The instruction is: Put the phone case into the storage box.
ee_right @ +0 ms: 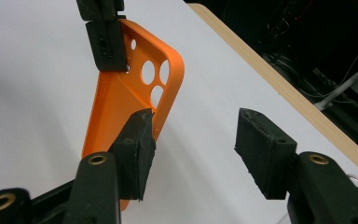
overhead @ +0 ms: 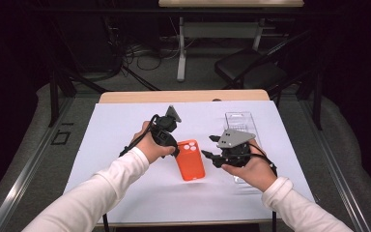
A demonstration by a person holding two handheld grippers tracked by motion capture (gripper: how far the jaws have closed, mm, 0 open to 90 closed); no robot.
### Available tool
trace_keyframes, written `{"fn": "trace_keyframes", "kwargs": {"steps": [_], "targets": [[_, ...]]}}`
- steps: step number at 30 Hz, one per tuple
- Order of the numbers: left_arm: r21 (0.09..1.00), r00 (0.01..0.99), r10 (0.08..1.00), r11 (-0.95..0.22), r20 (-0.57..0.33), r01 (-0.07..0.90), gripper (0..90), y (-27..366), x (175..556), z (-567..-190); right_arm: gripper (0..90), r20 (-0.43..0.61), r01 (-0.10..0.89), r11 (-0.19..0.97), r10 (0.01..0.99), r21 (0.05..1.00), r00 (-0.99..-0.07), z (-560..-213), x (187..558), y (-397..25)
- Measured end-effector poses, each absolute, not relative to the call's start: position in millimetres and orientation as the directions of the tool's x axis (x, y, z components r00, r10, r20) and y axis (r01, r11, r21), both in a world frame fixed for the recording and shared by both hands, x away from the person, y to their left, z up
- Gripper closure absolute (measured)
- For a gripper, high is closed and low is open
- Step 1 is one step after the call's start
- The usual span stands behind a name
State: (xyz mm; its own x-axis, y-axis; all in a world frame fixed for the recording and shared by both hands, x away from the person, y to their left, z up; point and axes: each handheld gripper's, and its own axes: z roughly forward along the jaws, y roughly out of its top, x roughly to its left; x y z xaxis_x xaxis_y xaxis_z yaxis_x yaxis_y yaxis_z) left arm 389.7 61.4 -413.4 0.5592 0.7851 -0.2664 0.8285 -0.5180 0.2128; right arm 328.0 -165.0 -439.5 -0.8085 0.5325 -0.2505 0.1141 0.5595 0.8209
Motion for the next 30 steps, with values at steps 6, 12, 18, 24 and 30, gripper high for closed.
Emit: {"fn": "trace_keyframes", "kwargs": {"steps": [6, 12, 18, 24, 30], "targets": [[0.212, 0.567, 0.785, -0.527, -0.25, 0.823, 80.7, 57.0, 389.8, -410.2, 46.7, -0.248, 0.133, 0.582, 0.528, 0.803, -0.812, -431.5, 332.3, -163.1], [0.212, 0.571, 0.785, -0.531, -0.241, 0.82, 80.7, 53.3, 391.4, -406.7, 47.3, -0.241, 0.158, 0.61, 0.52, 0.777, -0.819, -425.3, 336.5, -160.3], [0.209, 0.574, 0.784, -0.536, -0.235, 0.818, 80.7, 50.2, 391.9, -404.6, 47.9, -0.236, 0.174, 0.637, 0.505, 0.751, -0.83, -416.9, 339.6, -157.6], [0.207, 0.579, 0.784, -0.542, -0.224, 0.815, 80.7, 47.2, 392.8, -404.1, 47.7, -0.239, 0.184, 0.668, 0.488, 0.721, -0.839, -410.9, 344.1, -153.5], [0.206, 0.58, 0.785, -0.543, -0.217, 0.814, 80.7, 43.4, 393.0, -404.6, 48.2, -0.254, 0.177, 0.688, 0.477, 0.704, -0.842, -408.4, 346.4, -148.7]]}}
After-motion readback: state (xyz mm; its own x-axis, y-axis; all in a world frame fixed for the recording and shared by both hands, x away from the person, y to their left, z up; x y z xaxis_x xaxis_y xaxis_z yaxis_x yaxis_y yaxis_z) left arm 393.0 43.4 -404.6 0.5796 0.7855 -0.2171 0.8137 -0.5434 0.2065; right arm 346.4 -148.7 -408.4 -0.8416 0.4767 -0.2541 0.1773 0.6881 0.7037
